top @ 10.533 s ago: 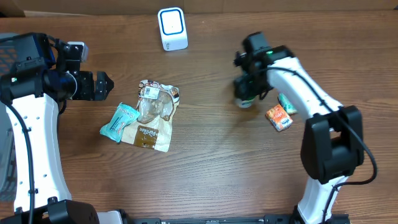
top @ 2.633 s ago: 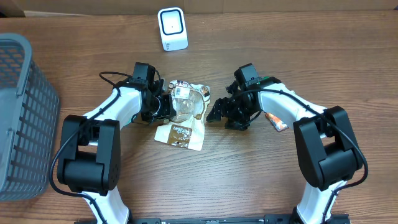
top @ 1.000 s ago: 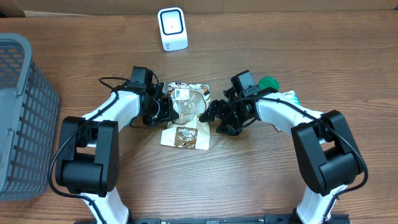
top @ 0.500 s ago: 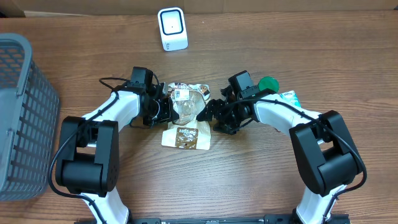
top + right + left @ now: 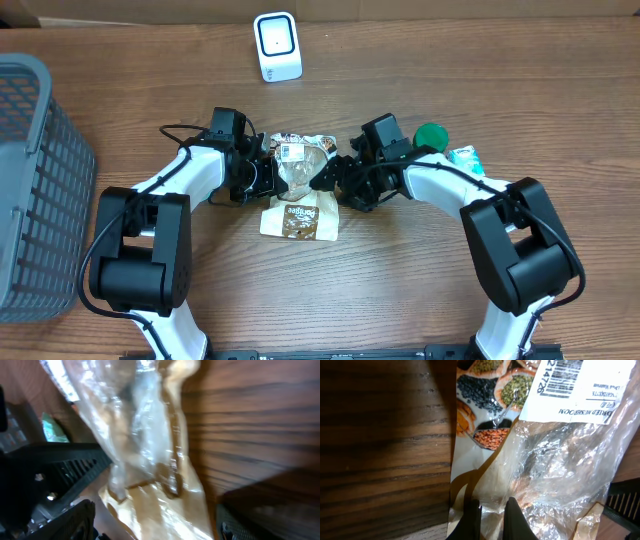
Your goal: Scan the item barcode
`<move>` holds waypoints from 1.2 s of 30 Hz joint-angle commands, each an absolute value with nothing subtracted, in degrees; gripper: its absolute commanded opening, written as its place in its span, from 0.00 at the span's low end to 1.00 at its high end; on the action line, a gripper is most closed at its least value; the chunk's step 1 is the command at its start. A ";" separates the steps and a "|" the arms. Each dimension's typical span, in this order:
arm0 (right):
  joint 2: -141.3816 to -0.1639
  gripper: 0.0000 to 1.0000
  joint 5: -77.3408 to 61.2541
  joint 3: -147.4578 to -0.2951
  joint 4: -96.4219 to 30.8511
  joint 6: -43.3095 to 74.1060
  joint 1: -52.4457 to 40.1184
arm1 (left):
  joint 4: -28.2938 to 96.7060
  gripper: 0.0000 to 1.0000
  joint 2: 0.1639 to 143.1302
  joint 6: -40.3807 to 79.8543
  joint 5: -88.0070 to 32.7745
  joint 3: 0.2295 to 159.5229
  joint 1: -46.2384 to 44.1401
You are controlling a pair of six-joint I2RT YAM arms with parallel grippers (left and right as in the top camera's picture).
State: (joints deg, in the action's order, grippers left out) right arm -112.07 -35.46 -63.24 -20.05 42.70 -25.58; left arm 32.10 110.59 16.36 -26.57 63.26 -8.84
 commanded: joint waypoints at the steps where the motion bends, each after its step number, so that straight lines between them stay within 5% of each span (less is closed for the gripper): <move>1: -115.74 0.75 -31.59 -61.82 -18.79 45.89 -28.03 | 33.10 0.04 113.25 15.25 -23.62 60.84 -8.60; 5: -116.31 0.75 -31.55 -61.82 -16.84 48.34 -30.02 | 33.10 0.04 113.25 15.22 -23.62 60.84 -8.60; 8: -116.29 0.55 -32.36 -61.82 -12.34 49.98 -30.96 | 33.08 0.04 113.25 15.22 -23.62 60.84 -8.60; 11: -116.27 0.45 -35.46 -61.84 -7.62 49.95 -30.92 | 33.17 0.04 113.25 15.22 -23.59 60.84 -8.60; 22: -115.35 0.43 -41.04 -61.87 0.54 47.72 -30.89 | 33.21 0.04 113.25 15.22 -23.62 60.84 -8.60; 31: -115.35 0.06 -41.23 -61.87 -0.75 44.42 -30.65 | 32.97 0.04 112.99 15.16 -23.57 61.25 -8.54; 36: -114.93 0.04 -43.66 -61.89 -1.56 40.69 -29.41 | 35.92 0.04 109.58 13.78 -23.57 63.59 -6.87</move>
State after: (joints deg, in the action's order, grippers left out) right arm -115.98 -39.81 -62.08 -1.63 44.12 -30.33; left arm 33.78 110.52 16.08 -27.18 63.42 -8.16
